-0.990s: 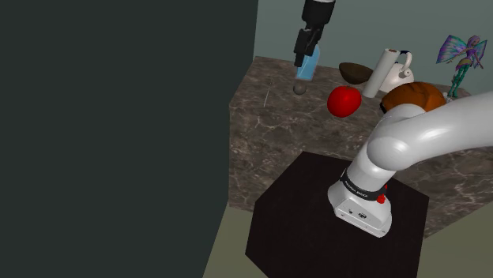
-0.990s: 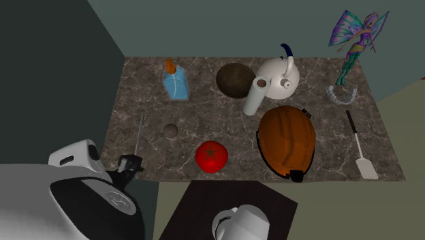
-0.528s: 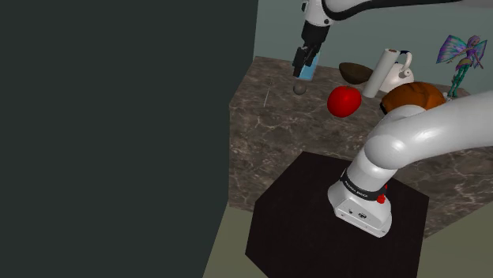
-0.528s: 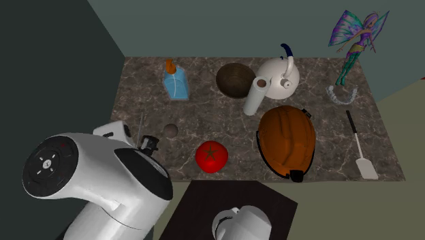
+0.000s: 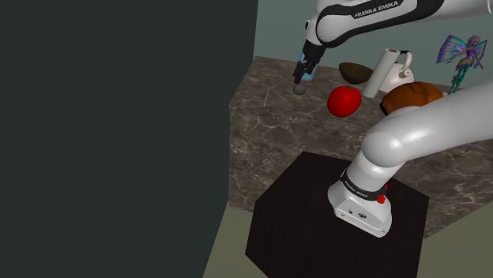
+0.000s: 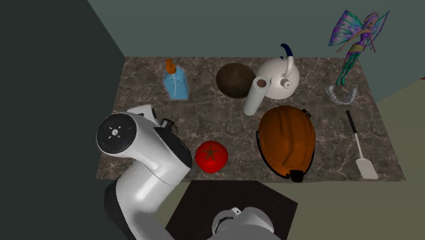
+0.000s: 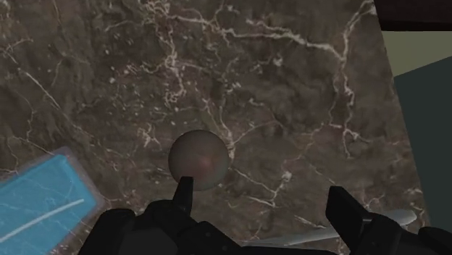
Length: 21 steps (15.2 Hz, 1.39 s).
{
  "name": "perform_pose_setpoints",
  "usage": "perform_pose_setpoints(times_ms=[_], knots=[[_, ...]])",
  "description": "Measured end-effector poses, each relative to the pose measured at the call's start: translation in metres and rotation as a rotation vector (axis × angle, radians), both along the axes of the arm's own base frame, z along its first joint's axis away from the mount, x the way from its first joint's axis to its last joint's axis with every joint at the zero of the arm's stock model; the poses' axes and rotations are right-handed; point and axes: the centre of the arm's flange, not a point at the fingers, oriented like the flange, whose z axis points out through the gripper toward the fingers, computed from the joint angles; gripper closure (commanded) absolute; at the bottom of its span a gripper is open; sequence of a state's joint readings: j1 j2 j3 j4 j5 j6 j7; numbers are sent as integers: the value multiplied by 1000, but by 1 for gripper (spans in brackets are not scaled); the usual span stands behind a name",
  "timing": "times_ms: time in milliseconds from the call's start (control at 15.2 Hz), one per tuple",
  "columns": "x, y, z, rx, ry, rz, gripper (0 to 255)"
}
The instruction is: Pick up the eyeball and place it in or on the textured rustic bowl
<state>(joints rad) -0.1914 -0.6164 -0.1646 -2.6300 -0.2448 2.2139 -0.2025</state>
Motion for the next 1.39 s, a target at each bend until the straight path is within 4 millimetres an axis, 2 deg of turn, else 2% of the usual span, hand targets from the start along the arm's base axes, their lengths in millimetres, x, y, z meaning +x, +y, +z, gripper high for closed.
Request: perform_pose_setpoints(times_ms=[264, 462, 924, 1254, 1320, 1386], knots=[[7, -37, -32, -20, -35, -38, 0], [10, -50, -46, -28, -48, -50, 0], [17, -58, -77, -29, -50, -52, 0], [18, -59, -79, -30, -51, -52, 0], [18, -59, -79, -30, -51, -52, 255], [18, -59, -79, -30, -51, -51, 255]])
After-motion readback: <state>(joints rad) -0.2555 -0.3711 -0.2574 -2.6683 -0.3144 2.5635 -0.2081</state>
